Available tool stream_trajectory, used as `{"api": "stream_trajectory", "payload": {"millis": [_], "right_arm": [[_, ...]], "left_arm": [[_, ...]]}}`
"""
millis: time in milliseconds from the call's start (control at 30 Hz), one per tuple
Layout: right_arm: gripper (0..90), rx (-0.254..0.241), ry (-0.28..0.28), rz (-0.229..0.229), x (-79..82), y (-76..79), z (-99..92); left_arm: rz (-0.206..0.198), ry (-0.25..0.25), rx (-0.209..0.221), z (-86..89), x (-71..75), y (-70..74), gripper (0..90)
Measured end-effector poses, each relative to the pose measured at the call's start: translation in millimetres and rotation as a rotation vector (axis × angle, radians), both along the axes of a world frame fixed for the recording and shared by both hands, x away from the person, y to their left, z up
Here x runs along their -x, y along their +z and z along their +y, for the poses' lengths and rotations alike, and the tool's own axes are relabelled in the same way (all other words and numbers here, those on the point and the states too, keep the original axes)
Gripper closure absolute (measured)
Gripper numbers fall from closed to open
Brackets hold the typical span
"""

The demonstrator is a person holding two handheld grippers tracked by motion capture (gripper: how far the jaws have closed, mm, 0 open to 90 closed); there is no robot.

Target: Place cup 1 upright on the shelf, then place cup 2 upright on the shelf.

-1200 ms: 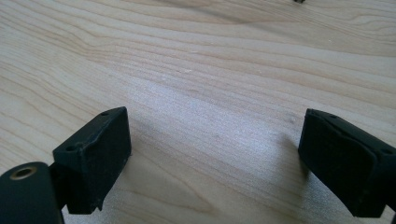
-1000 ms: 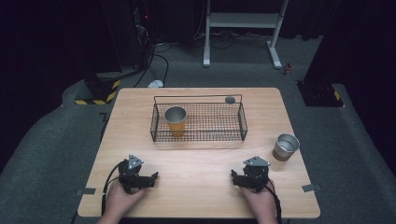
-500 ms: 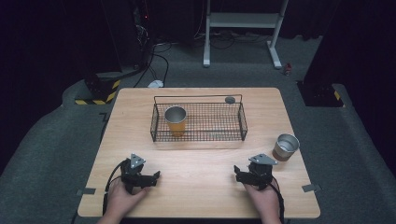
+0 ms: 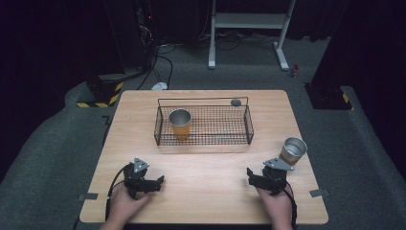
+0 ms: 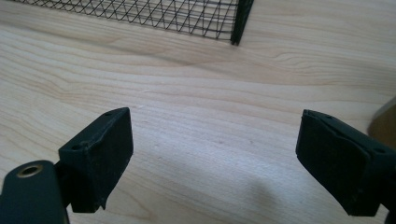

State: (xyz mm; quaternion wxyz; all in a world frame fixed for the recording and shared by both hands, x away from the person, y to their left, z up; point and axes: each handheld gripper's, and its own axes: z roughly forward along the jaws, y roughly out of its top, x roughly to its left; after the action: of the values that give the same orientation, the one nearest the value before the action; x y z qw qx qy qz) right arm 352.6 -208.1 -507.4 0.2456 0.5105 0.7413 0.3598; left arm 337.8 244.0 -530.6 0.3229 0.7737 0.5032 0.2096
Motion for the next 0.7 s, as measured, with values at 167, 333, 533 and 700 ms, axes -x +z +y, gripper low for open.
{"api": "stream_trajectory", "payload": {"millis": [167,333,533,700], "right_arm": [[11.2,0.011,-0.017,-0.023,1.2,1.3,-5.2],[11.5,0.013,-0.046,-0.035,3.9,3.0,-11.8],[11.8,0.021,-0.091,-0.051,9.7,5.7,-24.4],[12.5,0.011,-0.131,-0.06,13.6,8.3,-35.5]], "left_arm": [[-0.003,-0.002,-0.001,-0.3,-0.8,-0.1,0.3],[-0.005,-0.008,-0.01,-0.1,-2.0,0.2,0.3],[-0.001,-0.011,-0.002,-1.2,-3.6,0.1,0.3],[-0.001,-0.016,-0.002,-1.4,-4.1,0.1,0.3]]}}
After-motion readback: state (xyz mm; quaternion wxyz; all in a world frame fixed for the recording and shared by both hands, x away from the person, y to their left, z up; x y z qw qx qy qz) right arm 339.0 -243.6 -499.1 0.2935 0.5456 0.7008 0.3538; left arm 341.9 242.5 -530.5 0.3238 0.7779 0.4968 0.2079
